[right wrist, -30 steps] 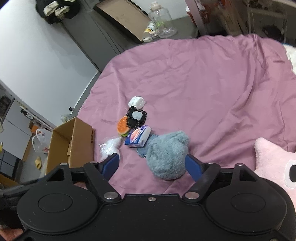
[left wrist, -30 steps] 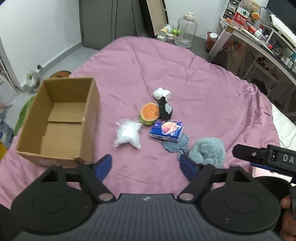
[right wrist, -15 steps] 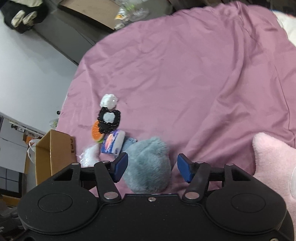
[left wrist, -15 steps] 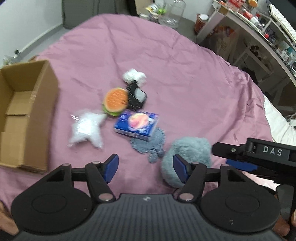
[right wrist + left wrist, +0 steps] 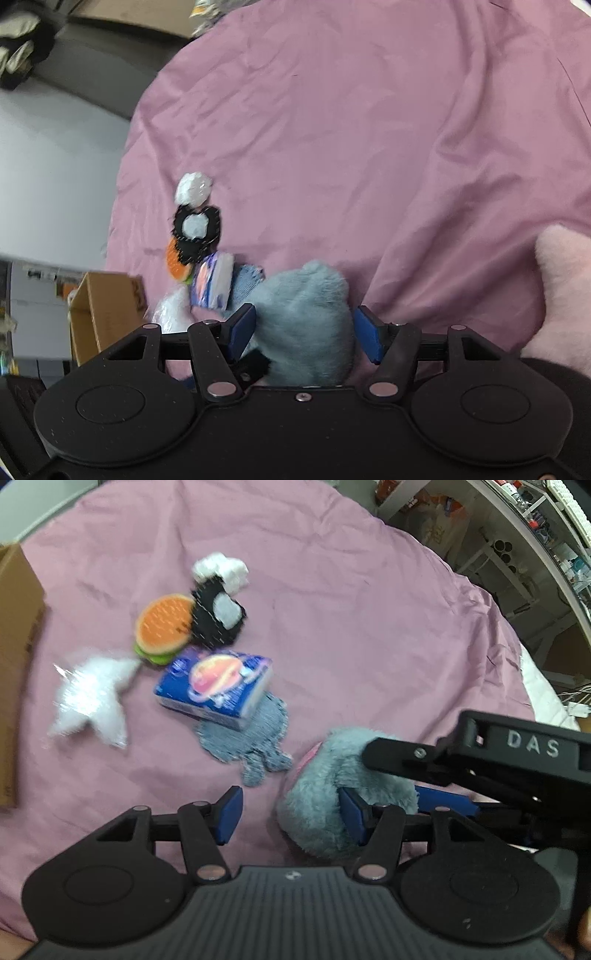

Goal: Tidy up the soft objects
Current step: 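Lower the left gripper onto the grey fluffy plush ball and close it, then lift the grey plush ball with the left gripper and carry it over the box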

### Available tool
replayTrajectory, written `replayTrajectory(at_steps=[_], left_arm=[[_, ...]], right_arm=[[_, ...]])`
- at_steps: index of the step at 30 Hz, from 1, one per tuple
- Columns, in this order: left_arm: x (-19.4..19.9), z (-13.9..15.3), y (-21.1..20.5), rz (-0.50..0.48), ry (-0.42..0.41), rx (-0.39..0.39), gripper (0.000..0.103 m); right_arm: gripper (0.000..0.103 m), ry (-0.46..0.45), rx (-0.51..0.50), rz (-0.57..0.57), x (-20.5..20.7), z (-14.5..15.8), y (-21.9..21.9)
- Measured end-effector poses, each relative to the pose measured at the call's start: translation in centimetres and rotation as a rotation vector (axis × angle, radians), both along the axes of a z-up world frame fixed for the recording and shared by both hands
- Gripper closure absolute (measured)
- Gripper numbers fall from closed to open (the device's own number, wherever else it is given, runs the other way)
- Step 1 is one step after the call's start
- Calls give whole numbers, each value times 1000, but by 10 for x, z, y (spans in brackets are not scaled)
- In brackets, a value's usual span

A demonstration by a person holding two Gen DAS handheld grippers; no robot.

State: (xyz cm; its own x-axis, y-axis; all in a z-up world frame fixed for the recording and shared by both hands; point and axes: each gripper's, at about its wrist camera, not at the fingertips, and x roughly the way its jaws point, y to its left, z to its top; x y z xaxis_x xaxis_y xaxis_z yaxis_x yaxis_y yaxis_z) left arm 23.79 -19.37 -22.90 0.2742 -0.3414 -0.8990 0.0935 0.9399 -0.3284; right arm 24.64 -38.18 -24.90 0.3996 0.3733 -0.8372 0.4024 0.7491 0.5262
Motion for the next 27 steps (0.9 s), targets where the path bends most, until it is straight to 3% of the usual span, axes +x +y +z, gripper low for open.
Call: replayTrajectory(at_steps=[5,7,8,11,27], left_arm=[[2,-6,-5,14,-5,-23,46],[3,-7,-4,32,2,-51,57],[4,-8,-1,49,17,-91,71],[6,-5,-3,54,4,-90,76],[-8,41,15,76,-110,-85,78]], right_arm=[[45,12,10,-10,4,-9,3],[51,13,13,-17,4,-11,3],[55,12,14,-16,4,-11,3],[61,-9,5,-11,1,-8,3],[63,-117,18,9,-9,34,18]])
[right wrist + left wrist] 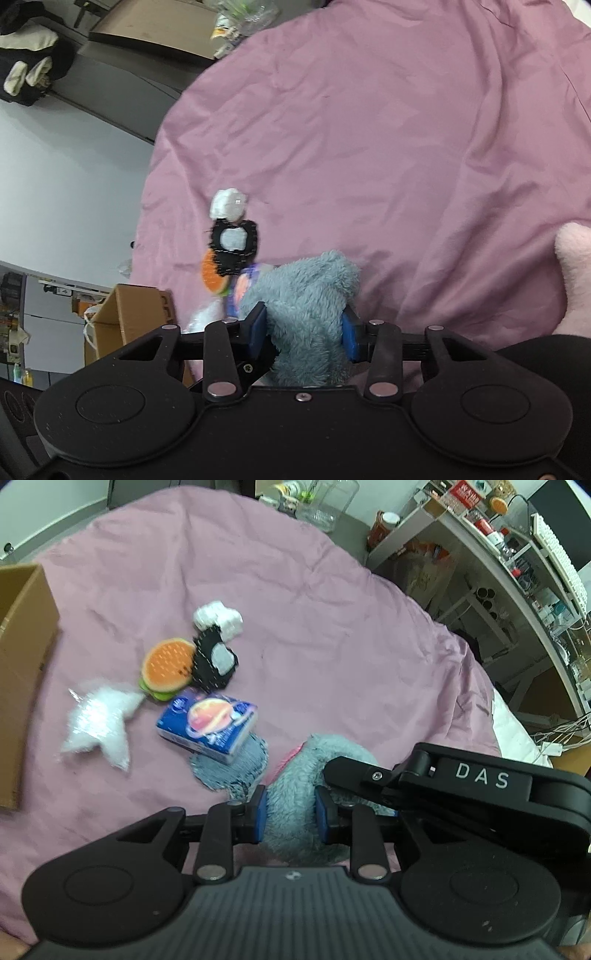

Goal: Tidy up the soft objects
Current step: 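Lift the grey plush ball with the left gripper and carry it over the box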

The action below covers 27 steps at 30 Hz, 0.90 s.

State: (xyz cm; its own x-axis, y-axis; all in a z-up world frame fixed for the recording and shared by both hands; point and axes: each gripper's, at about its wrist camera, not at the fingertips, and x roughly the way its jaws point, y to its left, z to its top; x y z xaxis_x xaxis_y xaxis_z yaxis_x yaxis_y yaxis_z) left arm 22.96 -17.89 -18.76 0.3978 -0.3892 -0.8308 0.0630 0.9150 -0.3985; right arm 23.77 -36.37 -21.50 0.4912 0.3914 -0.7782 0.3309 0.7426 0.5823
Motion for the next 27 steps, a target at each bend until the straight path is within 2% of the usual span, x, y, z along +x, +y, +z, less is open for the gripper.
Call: replayTrajectory(at_steps=[15,27], left_arm=[[-19,53,55,86,-111,-7,78],[-23,80,123,165,-177,-31,78]], right_arm=[[62,-106,-3,100,0,53,50],[62,-169,-17,181,11,84,118]])
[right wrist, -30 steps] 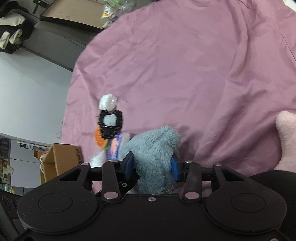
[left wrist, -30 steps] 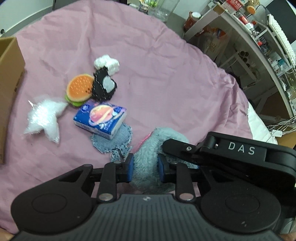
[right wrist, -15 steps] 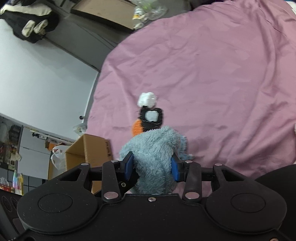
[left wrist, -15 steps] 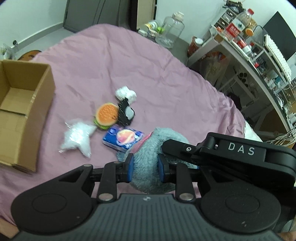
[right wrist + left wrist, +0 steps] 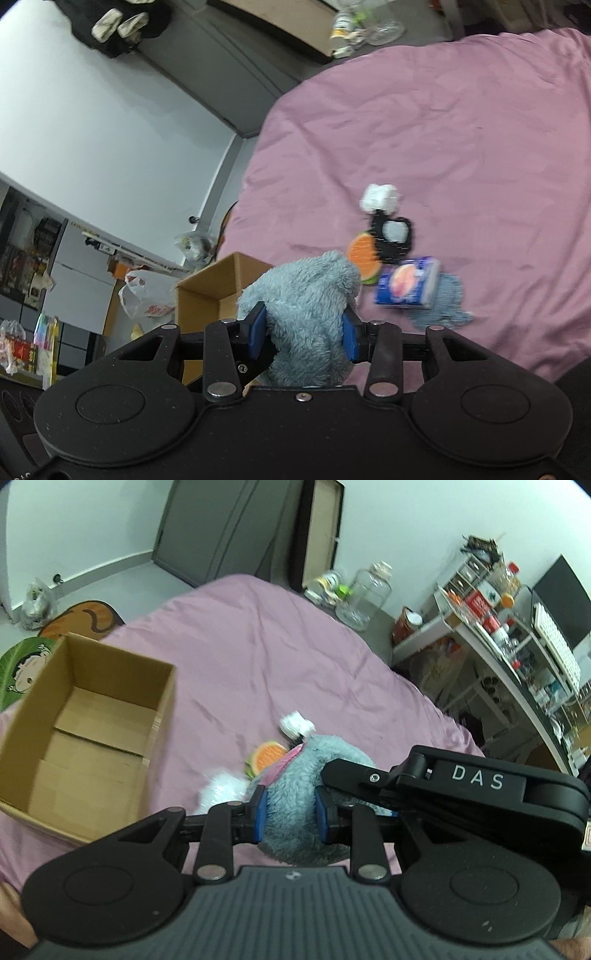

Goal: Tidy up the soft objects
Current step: 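Lift the grey plush ball with the left gripper and carry it over the box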

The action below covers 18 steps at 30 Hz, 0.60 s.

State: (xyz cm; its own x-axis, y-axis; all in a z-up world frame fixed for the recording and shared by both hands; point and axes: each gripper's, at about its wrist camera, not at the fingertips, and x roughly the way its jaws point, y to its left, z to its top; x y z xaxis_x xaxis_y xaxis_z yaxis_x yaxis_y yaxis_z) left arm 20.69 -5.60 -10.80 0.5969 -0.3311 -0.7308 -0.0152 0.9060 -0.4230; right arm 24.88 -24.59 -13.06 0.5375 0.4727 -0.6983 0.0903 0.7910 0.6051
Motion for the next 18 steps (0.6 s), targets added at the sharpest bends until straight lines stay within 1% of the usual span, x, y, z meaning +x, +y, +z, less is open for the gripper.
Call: replayTrajectory(at_steps=[10,18], left_arm=[[0,10,60,67,-31,-7,78],[8,5,93,87,-25,-13,78]], right_arm=[[62,-31,8,59,11,11,63],[62,-30,9,67,21,7,99]])
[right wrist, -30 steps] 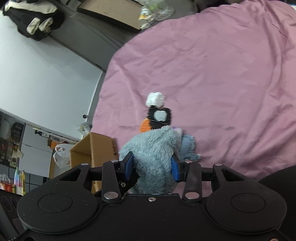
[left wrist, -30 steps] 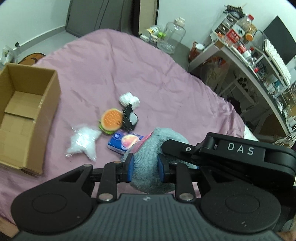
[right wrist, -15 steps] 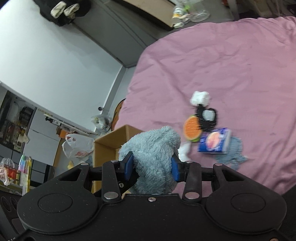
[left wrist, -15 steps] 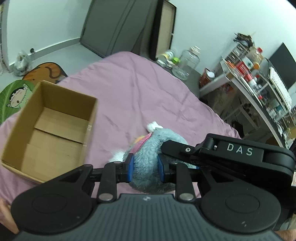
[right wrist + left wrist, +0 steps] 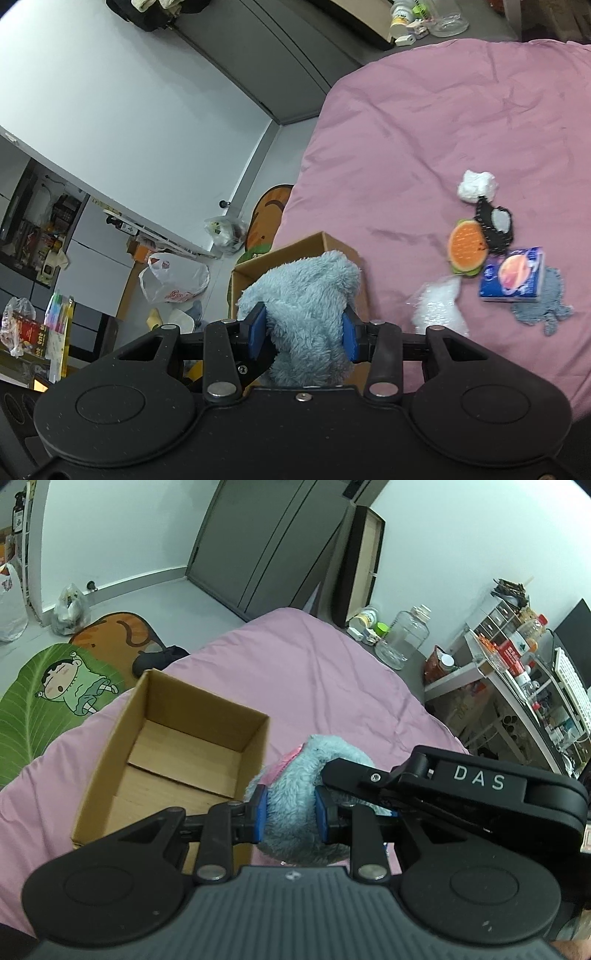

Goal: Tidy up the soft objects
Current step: 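Lift the grey plush ball with the left gripper and carry it over the box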

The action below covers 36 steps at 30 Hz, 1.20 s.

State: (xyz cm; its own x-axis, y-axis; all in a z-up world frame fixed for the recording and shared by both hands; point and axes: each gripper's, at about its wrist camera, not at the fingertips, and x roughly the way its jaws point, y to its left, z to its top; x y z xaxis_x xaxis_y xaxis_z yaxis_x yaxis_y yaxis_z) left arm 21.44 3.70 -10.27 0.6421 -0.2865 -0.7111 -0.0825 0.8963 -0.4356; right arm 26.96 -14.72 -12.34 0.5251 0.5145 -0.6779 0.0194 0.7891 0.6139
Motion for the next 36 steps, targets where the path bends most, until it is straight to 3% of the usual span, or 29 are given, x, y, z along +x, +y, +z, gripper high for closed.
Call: replayTrajectory(at_steps=[21,36], left_arm=[[41,-51,65,101,65,-37,78],[66,-72,76,158,97,43,77]], right_arm=[[58,73,-15,54,53,-44,67],[55,134,16,71,79,-74,86]])
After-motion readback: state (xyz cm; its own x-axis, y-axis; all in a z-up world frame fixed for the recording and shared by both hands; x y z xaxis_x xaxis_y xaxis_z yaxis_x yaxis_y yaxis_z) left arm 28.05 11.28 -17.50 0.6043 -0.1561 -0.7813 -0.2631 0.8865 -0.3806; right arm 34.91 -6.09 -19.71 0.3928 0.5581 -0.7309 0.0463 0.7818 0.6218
